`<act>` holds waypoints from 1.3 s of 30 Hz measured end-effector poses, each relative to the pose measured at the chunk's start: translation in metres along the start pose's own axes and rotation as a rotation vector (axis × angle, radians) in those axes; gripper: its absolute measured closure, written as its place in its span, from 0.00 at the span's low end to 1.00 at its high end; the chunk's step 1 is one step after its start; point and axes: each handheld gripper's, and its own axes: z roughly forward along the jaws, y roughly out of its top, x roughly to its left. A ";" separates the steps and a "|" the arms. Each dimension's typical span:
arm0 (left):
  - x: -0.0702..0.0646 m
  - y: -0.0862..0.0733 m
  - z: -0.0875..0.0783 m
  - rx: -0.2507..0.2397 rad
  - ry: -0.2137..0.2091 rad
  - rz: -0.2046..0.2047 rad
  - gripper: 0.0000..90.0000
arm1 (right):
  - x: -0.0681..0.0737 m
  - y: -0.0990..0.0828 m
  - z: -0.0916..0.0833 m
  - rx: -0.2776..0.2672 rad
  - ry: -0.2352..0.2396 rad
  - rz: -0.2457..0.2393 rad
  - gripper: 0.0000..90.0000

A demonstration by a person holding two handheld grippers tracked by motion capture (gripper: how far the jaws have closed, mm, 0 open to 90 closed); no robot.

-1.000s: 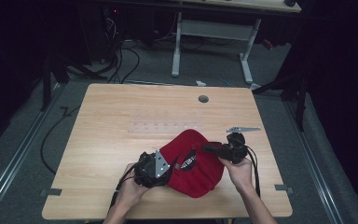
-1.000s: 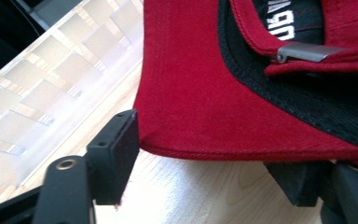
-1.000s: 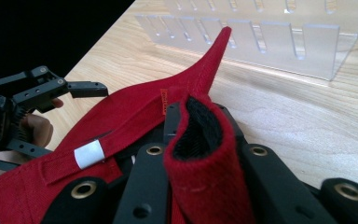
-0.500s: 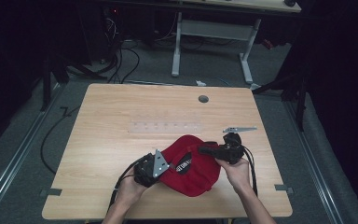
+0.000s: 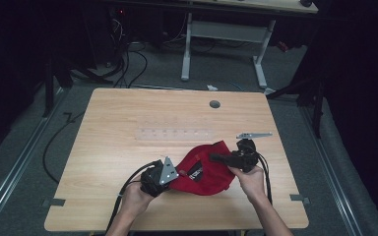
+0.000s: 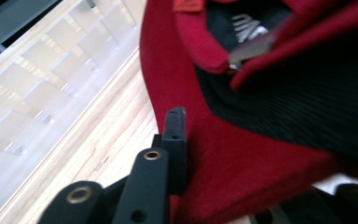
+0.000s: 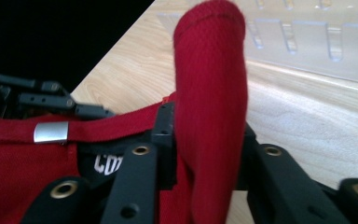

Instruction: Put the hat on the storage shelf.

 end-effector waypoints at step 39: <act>0.040 0.032 -0.041 -0.107 0.113 -0.208 0.95 | -0.051 -0.049 -0.012 -0.049 -0.421 -0.045 0.43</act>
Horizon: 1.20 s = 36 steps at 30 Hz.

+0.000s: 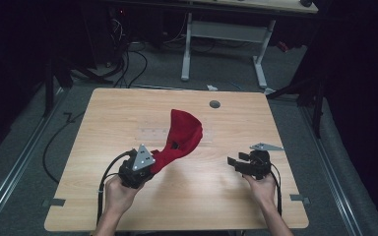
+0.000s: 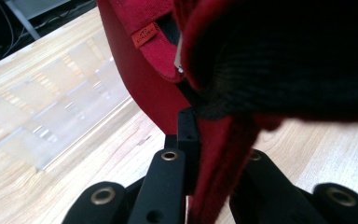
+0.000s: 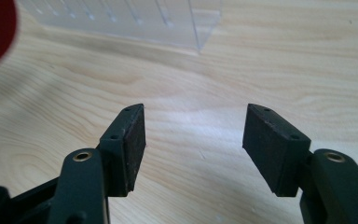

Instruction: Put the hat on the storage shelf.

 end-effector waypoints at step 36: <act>0.062 0.052 -0.012 -0.198 0.066 -0.276 0.95 | -0.007 -0.028 0.023 0.031 -0.243 -0.091 0.40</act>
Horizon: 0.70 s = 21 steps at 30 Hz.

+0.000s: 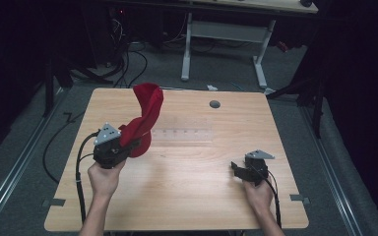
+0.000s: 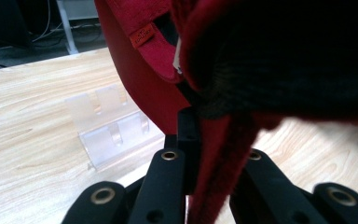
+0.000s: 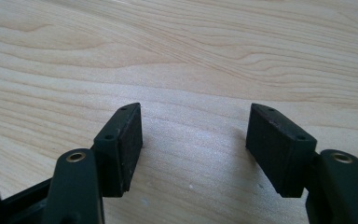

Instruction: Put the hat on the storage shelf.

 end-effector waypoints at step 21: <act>0.009 0.022 0.018 -0.033 0.025 -0.036 0.95 | 0.000 0.000 0.000 0.001 0.005 -0.004 0.39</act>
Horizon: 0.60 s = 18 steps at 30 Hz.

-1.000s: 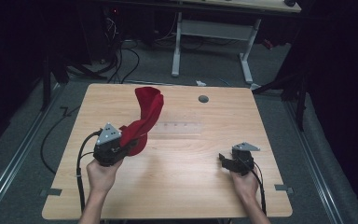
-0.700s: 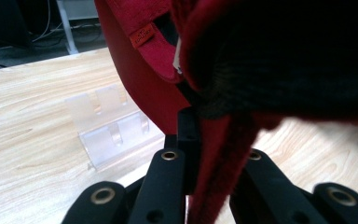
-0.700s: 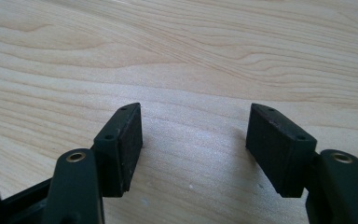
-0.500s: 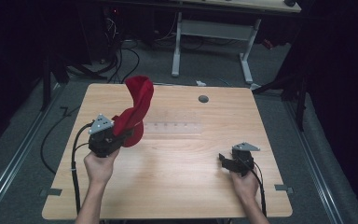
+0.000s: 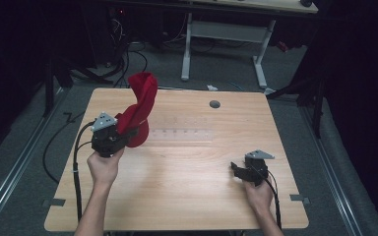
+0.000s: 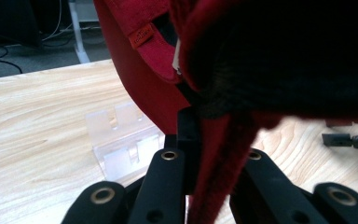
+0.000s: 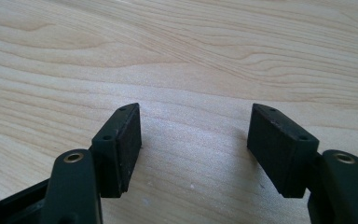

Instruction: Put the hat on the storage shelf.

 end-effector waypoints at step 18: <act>0.012 0.013 0.012 -0.019 0.024 -0.015 0.95 | 0.000 0.000 0.000 0.001 0.004 -0.007 0.39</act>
